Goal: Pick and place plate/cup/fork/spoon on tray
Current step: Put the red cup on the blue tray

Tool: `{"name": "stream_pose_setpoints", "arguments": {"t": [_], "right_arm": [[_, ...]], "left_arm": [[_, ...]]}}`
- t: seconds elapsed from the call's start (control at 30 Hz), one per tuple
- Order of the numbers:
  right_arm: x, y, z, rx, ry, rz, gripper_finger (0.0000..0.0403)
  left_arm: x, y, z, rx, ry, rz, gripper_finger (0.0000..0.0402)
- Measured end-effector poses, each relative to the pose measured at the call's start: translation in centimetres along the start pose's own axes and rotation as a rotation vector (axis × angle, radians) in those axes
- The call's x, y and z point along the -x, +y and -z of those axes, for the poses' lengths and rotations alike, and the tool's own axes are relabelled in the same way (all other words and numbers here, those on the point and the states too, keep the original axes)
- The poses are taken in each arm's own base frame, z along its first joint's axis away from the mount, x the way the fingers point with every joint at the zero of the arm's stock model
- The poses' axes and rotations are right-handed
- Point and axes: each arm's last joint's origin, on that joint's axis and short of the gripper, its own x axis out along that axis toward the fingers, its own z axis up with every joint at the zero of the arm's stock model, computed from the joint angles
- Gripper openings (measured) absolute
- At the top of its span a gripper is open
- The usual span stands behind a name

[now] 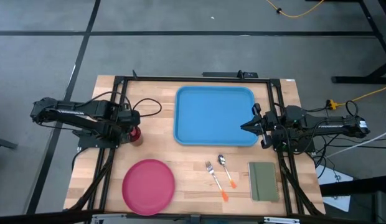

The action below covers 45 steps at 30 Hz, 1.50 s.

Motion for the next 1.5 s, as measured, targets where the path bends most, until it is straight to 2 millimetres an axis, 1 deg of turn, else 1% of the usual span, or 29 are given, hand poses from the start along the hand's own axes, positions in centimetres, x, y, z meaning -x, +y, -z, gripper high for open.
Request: {"name": "stream_pose_setpoints", "arguments": {"t": [0.17,0.43,0.73,1.03,1.1,1.33,1.4,1.5], "right_arm": [[0.0,0.0,0.0,0.000,0.000,0.000,0.0036],[0.0,0.0,0.0,0.001,0.000,0.000,0.0036],[0.0,0.0,0.1,0.001,0.006,0.000,0.0036],[0.0,0.0,0.2,0.000,0.016,0.001,0.0036],[0.0,0.0,0.2,0.000,0.016,0.001,0.0036],[0.0,0.0,0.2,0.000,0.016,0.001,0.0036],[0.0,0.0,0.2,-0.001,0.018,0.001,0.0036],[0.0,0.0,0.3,-0.002,0.026,0.002,0.0036]], "left_arm": [[-0.5,0.0,0.3,0.002,0.023,-0.014,0.0075],[-0.4,0.0,0.2,0.031,0.012,-0.007,0.0075],[-0.4,-0.1,0.2,0.077,0.024,0.034,0.0075],[-0.4,-0.2,0.2,0.088,0.035,0.072,0.0075],[0.1,-0.2,0.0,0.090,0.019,0.077,0.0075],[3.1,0.0,-1.3,0.093,-0.088,0.101,0.0075],[3.2,0.0,-1.1,0.068,-0.077,0.100,0.0075],[3.2,0.0,-0.8,-0.037,-0.041,0.114,0.0075]]}}
